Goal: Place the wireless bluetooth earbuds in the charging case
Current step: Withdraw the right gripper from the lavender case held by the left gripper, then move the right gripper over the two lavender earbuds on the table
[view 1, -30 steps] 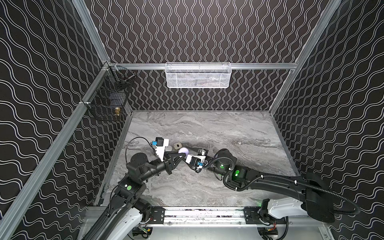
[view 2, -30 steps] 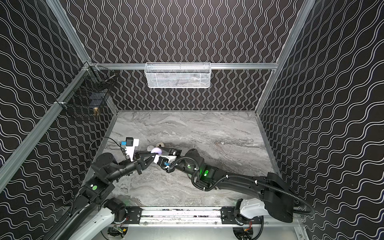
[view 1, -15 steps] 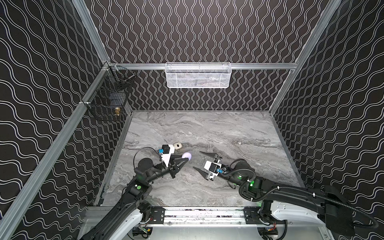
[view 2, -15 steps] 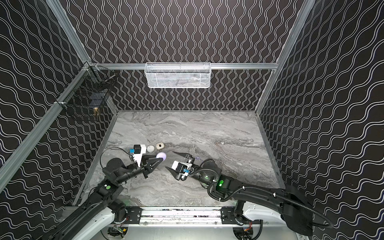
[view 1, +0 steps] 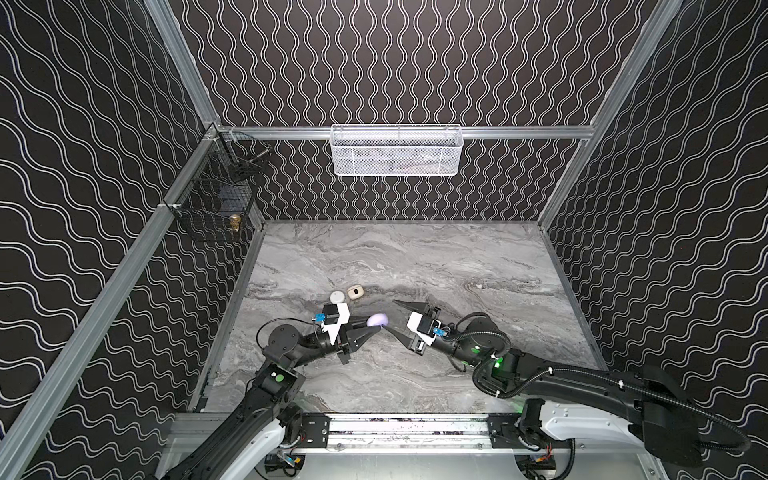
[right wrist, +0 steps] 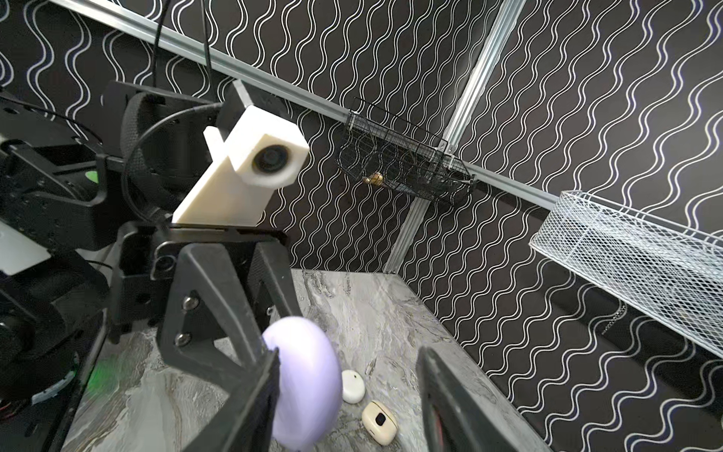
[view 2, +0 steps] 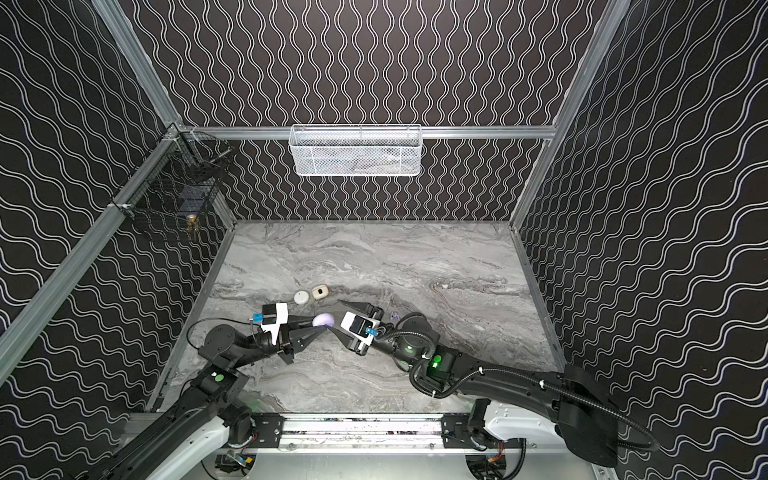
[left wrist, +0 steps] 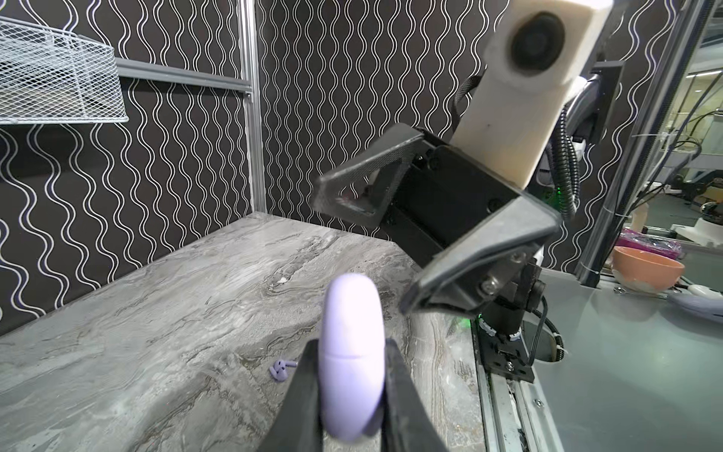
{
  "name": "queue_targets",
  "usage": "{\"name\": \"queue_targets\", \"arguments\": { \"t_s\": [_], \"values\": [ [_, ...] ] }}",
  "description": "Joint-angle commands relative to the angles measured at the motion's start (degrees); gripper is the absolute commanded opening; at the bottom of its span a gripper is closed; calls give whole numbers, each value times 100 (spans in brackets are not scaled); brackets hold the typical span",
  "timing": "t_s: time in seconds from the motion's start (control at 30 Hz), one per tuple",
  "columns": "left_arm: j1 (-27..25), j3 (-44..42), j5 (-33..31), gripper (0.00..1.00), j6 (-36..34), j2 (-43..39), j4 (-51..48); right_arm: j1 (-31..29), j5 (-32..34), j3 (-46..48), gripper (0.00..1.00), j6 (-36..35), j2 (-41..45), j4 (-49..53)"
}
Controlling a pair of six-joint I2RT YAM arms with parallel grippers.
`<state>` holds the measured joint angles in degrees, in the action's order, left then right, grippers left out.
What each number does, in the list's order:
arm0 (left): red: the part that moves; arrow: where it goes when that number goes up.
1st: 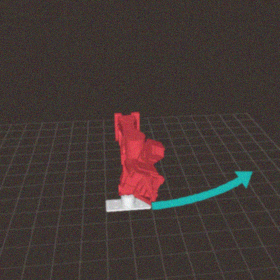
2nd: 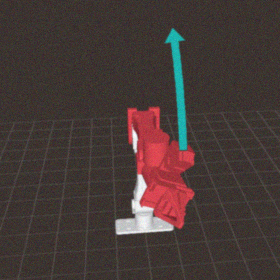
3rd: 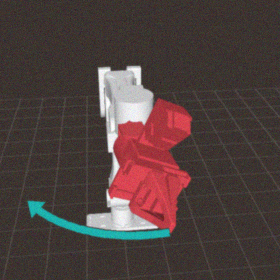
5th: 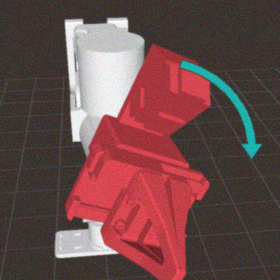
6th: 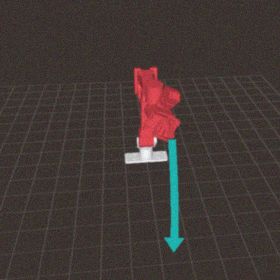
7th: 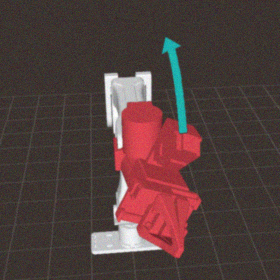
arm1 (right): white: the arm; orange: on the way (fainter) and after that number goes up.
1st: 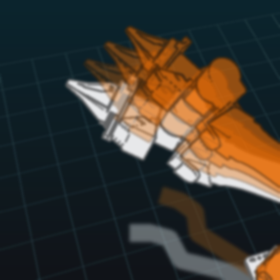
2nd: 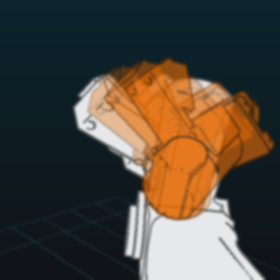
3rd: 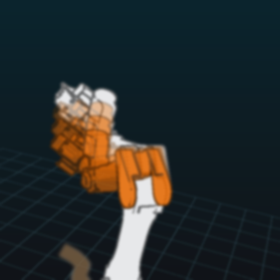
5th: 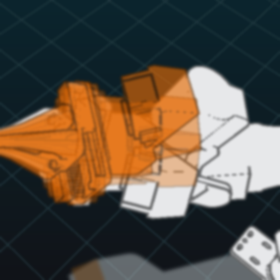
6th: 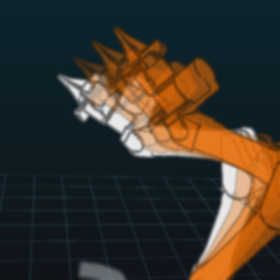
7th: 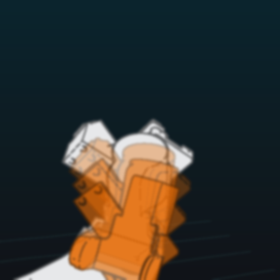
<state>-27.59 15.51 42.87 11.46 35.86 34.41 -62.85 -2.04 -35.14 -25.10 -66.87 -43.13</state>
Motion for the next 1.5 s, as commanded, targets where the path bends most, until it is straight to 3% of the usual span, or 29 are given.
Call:
{"name": "queue_targets", "arguments": {
  "t_s": [0.0,0.2,0.6,0.73,0.83,0.97,1.07,1.2,1.33,1.47],
  "values": [
    [-7,22,205,0,-56,47,308,1,107,-138,57,23,-133,-220],
    [-6,-13,274,0,-15,-84,342,5,684,-275,49,37,-327,-430],
    [-9,-165,240,0,92,-219,591,27,1103,-248,50,366,-141,-447],
    [-6,-350,-238,0,0,-350,759,117,2095,-316,52,1341,265,27],
    [-8,-566,-758,0,-208,-569,762,508,2796,-444,51,2715,550,1189],
    [-8,-637,-711,0,-275,-698,698,1207,2978,-92,53,4559,721,2585],
    [-9,-610,-358,0,-212,-514,846,1646,2716,112,55,5322,535,3261],
    [-9,-685,-95,0,-21,-249,1277,2119,2398,201,55,5749,-53,3713],
    [-5,-600,-13,0,-42,-123,1133,2548,2003,381,55,5794,-433,3583],
    [-9,-544,-77,0,-49,-118,1020,2787,1686,214,49,5710,-1020,3670]
  ]
}}
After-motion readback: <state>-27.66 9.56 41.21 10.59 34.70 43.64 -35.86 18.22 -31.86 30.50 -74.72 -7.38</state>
